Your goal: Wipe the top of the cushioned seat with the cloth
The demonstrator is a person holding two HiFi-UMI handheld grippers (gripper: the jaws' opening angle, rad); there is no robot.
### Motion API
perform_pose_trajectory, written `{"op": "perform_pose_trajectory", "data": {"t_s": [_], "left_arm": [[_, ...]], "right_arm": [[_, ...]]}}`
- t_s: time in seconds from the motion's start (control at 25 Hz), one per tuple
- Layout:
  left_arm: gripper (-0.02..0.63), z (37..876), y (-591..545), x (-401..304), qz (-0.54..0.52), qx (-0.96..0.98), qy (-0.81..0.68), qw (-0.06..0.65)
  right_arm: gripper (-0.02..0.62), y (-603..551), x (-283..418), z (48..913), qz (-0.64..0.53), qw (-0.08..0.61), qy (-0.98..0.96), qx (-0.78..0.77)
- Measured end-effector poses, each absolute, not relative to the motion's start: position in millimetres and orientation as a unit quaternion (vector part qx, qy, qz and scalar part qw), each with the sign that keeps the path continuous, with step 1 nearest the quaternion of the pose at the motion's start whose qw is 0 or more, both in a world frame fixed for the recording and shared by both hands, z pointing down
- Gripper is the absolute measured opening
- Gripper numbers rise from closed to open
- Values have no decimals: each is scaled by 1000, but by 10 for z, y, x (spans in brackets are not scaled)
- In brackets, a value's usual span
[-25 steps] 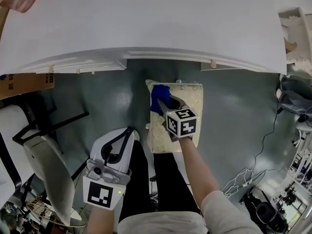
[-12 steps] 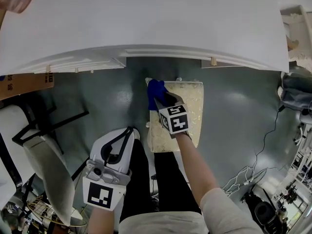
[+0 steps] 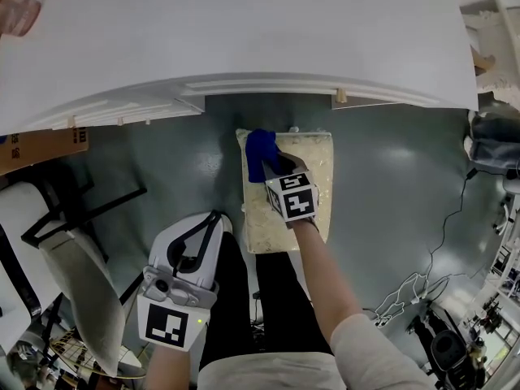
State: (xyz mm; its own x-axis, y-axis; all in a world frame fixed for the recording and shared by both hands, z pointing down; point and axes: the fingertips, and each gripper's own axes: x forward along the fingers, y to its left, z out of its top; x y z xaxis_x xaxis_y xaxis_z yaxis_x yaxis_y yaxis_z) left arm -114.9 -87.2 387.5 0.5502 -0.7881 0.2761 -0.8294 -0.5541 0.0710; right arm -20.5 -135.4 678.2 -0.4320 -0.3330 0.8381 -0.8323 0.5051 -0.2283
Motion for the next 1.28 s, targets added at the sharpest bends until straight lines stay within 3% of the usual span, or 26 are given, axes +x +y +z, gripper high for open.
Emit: {"op": "perform_pose_trajectory", "data": {"t_s": [0.76,1.28], "left_arm": [[0,3918,-1058,-733,109,888,-437,96],[0,3927,-1065,-643,111,890,-431,97]], "right_arm": [[72,-1490,1038,6832,348,376,-733,447],[69,-1483,1491,6845,361,376,-713,470]]}}
